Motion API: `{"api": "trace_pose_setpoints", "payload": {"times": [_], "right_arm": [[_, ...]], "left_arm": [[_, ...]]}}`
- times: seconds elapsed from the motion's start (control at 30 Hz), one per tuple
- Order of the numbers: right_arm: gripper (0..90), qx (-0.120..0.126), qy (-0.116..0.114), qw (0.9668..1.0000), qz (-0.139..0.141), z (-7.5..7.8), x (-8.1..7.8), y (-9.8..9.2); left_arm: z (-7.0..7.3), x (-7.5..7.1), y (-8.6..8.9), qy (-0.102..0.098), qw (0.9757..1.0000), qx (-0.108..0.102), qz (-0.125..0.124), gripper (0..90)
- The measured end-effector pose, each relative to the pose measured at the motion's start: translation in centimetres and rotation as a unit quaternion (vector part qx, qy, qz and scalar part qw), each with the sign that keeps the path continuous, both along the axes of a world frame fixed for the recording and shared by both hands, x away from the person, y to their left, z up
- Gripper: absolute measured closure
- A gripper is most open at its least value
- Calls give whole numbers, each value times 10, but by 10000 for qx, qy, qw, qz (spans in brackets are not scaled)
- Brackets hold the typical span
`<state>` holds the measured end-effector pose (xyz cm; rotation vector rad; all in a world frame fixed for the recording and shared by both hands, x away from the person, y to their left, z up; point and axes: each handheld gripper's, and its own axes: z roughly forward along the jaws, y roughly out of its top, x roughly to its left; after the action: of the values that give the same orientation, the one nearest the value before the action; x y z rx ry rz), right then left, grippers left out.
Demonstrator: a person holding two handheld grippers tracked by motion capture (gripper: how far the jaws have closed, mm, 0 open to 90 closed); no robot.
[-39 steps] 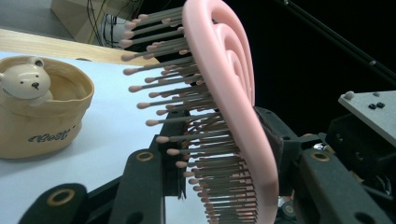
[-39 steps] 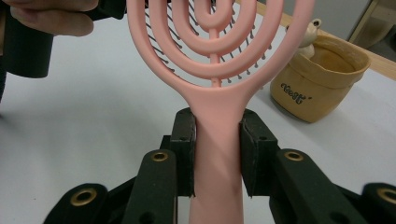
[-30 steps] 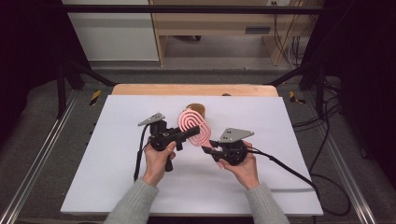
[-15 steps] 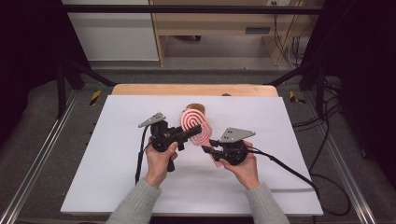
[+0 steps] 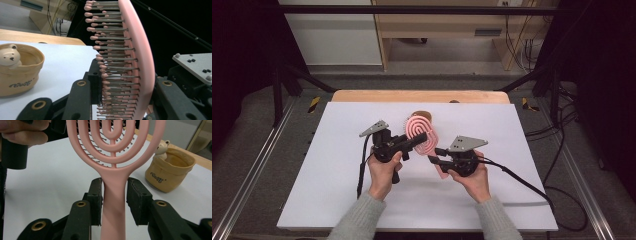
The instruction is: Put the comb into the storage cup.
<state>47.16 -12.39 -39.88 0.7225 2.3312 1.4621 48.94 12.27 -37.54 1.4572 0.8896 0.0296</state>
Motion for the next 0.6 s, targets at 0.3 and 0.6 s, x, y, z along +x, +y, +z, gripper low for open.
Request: {"api": "trace_pose_setpoints", "payload": {"times": [0.3, 0.6], "right_arm": [[546, 171, -64, 9998, -68, 6, 0, -5], [250, 404, -197, 9982, -401, 3, 4, -15]], "left_arm": [[1, 3, 7, -35, 9996, 170, 201, 624], [4, 5, 13, -82, 9990, 244, 354, 624]]}}
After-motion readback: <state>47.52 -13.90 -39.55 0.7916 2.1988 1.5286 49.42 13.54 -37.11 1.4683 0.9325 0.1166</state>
